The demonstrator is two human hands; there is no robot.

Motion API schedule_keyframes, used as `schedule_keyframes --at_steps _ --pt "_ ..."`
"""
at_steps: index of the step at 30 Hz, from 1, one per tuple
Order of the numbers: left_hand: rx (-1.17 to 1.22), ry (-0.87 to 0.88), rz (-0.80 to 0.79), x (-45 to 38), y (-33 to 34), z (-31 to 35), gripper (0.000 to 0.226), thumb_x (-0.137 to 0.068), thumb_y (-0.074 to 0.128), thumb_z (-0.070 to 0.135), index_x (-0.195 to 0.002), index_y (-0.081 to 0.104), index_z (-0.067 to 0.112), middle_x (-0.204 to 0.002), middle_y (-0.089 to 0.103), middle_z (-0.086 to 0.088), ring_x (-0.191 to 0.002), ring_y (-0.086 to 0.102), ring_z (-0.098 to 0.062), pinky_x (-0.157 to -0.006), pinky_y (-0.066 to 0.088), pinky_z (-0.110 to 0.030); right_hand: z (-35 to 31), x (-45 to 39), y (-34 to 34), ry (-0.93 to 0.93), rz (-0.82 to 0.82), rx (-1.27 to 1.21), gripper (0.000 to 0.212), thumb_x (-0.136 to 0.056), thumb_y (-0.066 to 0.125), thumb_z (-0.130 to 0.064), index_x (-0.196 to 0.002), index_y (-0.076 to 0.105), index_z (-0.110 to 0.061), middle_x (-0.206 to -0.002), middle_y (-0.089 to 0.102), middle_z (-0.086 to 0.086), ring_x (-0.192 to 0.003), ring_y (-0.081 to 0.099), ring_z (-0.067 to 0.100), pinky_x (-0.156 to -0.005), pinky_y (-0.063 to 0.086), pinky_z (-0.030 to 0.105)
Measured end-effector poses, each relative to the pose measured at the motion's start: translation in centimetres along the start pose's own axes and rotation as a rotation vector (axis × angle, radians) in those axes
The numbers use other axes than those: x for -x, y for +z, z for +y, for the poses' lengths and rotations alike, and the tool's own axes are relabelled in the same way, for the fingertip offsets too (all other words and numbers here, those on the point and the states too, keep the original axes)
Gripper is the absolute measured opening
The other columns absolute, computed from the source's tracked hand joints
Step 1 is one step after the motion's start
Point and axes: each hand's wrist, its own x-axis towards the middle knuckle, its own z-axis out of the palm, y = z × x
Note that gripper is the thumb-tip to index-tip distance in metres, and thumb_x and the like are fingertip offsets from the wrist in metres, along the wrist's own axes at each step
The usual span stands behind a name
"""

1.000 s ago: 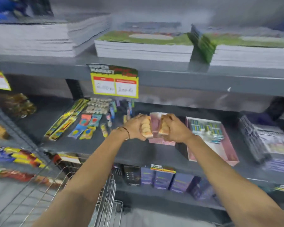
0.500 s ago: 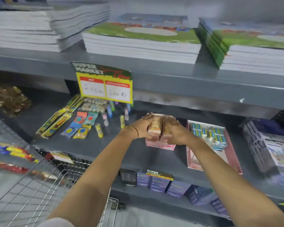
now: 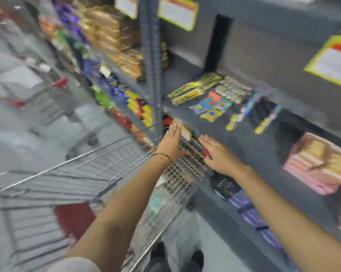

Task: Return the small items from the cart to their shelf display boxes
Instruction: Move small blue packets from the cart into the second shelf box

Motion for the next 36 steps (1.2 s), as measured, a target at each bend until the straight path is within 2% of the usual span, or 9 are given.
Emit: schedule_keyframes --at_steps 9,13,17,21,26,29,31,33,36 --pt "0.093 -0.354 -0.133 5.8 7.4 -18.0 0.106 -0.08 0.072 0.034 -0.146 -0.002 -0.001 -0.158 -0.005 -0.019 -0.147 -0.002 -0.029 -0.121 0.003 -0.032 -7.8 -10.3 13.2 -0.217 -0.412 0.187 0.062 -0.091 0.043 0.002 -0.146 0.017 -0.006 -0.158 0.014 0.009 -0.146 0.013 0.02 -0.117 0.013 0.028" --pt "0.126 -0.466 -0.165 5.8 14.3 -23.0 0.101 -0.083 0.068 0.035 -0.146 -0.002 -0.001 -0.158 -0.005 -0.018 -0.147 -0.003 -0.029 -0.121 0.003 -0.033 -7.2 -14.0 21.2 -0.283 -0.518 0.285 0.058 -0.086 0.044 0.01 -0.141 0.029 -0.002 -0.151 0.029 0.016 -0.141 0.025 0.028 -0.113 0.022 0.031" --pt "0.159 -0.539 -0.15 4.0 20.0 -25.5 0.1 -0.078 0.072 0.035 -0.146 0.008 0.0 -0.158 0.007 -0.018 -0.146 0.006 -0.031 -0.12 0.015 -0.038 -4.5 -17.3 29.3 -0.271 -0.522 0.356 0.055 -0.085 0.052 0.004 -0.136 0.032 0.002 -0.147 0.035 0.019 -0.138 0.03 0.029 -0.116 0.021 0.034" --pt "0.183 -0.538 -0.173 1.7 24.2 -27.2 0.101 -0.077 0.074 0.031 -0.145 0.007 -0.001 -0.157 0.008 -0.02 -0.145 0.011 -0.032 -0.12 0.016 -0.037 -1.9 -18.9 34.8 -0.217 -0.579 0.457 0.079 -0.083 0.058 -0.005 -0.146 0.012 -0.008 -0.156 0.015 0.017 -0.144 0.013 0.034 -0.119 0.012 0.046" --pt "0.18 -0.493 -0.162 -0.3 26.2 -28.0 0.095 -0.08 0.073 0.027 -0.146 0.008 0.001 -0.157 0.012 -0.018 -0.145 0.012 -0.029 -0.12 0.014 -0.037 -0.4 -19.2 35.9 -0.224 -0.457 0.51 0.078 -0.082 0.061 -0.037 -0.144 0.02 -0.013 -0.141 0.036 0.017 -0.127 0.039 0.032 -0.103 0.037 0.046" --pt "0.192 -0.497 -0.107 -0.7 26.4 -28.3 0.089 -0.083 0.069 0.022 -0.146 0.009 0.0 -0.156 0.015 -0.018 -0.145 0.015 -0.029 -0.12 0.015 -0.034 -0.4 -19.1 35.2 -0.184 -0.383 0.492 0.08 -0.084 0.056 -0.049 -0.143 0.02 -0.009 -0.14 0.036 0.019 -0.123 0.042 0.033 -0.093 0.046 0.044" --pt "0.174 -0.484 -0.102 -0.6 26.3 -28.6 0.088 -0.083 0.069 0.02 -0.146 0.01 -0.001 -0.155 0.018 -0.019 -0.144 0.018 -0.03 -0.12 0.016 -0.033 0.1 -19.2 35.0 -0.263 -0.414 0.416 0.082 -0.087 0.054 -0.048 -0.145 0.016 -0.005 -0.148 0.028 0.02 -0.134 0.031 0.034 -0.105 0.039 0.044" --pt "0.149 -0.464 -0.108 -0.5 26.3 -28.9 0.089 -0.082 0.07 0.019 -0.145 0.011 -0.001 -0.154 0.02 -0.019 -0.143 0.02 -0.03 -0.12 0.017 -0.033 0.8 -19.4 34.7 -0.441 -0.512 0.437 0.084 -0.089 0.053 -0.037 -0.147 0.003 -0.004 -0.158 0.005 0.017 -0.146 0.007 0.031 -0.12 0.012 0.042" --pt "0.136 -0.441 -0.116 -0.3 26.1 -29.1 0.089 -0.081 0.071 0.015 -0.146 0.012 0.0 -0.154 0.022 -0.018 -0.142 0.022 -0.029 -0.119 0.018 -0.032 1.1 -19.8 34.6 -0.605 -0.557 0.644 0.088 -0.087 0.055 -0.01 -0.147 -0.01 -0.006 -0.158 -0.013 0.013 -0.146 -0.01 0.028 -0.122 -0.001 0.042"
